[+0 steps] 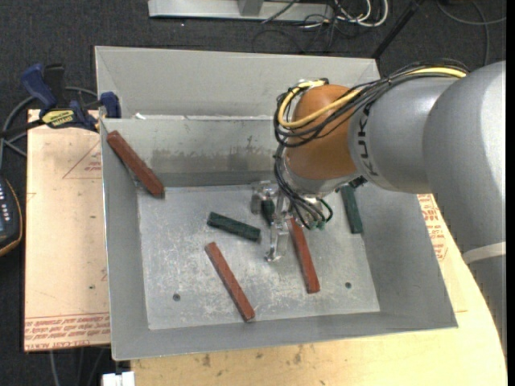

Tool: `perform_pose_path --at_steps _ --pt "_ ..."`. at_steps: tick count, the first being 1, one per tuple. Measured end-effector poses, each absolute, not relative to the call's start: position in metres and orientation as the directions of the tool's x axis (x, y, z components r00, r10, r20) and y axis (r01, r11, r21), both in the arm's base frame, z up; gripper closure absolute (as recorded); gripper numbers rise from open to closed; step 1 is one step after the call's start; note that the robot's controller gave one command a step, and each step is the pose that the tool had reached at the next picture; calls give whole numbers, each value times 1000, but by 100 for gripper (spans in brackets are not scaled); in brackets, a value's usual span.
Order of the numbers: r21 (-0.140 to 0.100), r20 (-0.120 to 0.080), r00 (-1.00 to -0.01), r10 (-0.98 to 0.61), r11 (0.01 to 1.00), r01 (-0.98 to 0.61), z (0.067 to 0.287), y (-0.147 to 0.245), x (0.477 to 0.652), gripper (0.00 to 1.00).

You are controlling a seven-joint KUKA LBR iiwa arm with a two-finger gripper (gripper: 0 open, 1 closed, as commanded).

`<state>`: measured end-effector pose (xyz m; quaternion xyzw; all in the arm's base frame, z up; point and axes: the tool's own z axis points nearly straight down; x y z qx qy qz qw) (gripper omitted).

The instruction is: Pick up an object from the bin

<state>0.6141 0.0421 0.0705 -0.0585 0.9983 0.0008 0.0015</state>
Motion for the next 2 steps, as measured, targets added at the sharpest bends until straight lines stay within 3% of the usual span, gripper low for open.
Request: perform_pose_path --at_steps 1,2 --pt "3 -4 -989 145 989 145 70 55 620 0" --pt "2 0 -997 82 997 82 70 90 594 0"
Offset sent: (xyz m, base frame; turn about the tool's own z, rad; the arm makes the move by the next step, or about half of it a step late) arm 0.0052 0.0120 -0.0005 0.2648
